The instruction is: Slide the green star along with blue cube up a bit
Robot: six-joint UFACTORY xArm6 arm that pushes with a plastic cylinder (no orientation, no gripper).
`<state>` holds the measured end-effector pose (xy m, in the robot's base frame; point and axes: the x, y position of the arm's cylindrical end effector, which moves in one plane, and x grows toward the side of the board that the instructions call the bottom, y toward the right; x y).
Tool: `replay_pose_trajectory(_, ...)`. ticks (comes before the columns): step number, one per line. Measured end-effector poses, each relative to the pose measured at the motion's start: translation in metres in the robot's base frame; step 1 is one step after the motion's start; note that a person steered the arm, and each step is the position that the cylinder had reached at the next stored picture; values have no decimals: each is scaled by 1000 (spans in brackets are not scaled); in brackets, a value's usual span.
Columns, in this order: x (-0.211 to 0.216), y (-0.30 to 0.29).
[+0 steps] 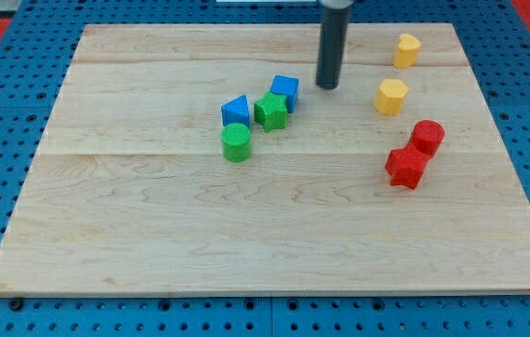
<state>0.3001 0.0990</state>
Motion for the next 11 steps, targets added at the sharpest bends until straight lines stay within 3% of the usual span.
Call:
replay_pose_trajectory(2, 68, -85)
replay_pose_trajectory(4, 68, -60)
replay_pose_trajectory(11, 70, -56)
